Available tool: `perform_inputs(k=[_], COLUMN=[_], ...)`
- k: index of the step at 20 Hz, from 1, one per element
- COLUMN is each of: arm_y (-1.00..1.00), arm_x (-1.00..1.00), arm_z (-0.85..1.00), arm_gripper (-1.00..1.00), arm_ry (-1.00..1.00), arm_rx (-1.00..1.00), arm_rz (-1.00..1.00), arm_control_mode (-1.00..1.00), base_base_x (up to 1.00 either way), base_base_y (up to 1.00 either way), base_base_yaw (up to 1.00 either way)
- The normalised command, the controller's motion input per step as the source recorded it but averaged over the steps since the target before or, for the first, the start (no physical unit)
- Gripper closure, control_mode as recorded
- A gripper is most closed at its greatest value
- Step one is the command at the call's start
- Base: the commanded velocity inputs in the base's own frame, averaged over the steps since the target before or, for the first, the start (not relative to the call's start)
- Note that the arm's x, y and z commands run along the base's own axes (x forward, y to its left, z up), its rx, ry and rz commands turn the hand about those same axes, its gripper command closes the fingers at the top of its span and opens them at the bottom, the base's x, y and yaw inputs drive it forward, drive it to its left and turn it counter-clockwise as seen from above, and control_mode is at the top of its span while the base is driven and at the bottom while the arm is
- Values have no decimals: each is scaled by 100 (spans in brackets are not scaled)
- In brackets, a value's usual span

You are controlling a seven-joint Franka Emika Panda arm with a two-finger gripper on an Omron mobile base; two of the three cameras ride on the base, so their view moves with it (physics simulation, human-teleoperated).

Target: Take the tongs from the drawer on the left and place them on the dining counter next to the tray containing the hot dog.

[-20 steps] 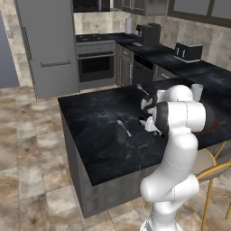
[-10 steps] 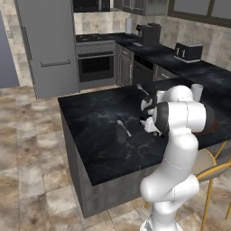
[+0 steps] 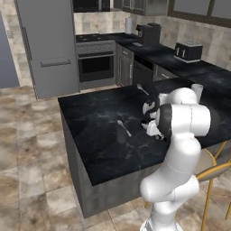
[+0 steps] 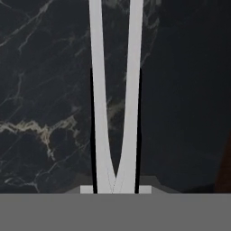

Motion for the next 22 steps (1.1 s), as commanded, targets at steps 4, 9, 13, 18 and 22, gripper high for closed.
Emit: perform_inputs(k=[4, 9, 13, 18, 22], arm_y=[0, 0, 0, 0, 0], arm_x=[0, 1, 14, 3, 0], arm_z=[0, -6, -47, -11, 0], arm_gripper=[100, 100, 100, 100, -100], arm_ry=[0, 0, 0, 0, 0], arm_rx=[0, 0, 0, 0, 0], arm_rz=[0, 0, 0, 0, 0], arm_control_mode=[-100, -100, -100, -100, -100], base_base_x=[0, 0, 0, 0, 0], base_base_y=[0, 0, 0, 0, 0], base_base_yaw=[0, 0, 0, 0, 0])
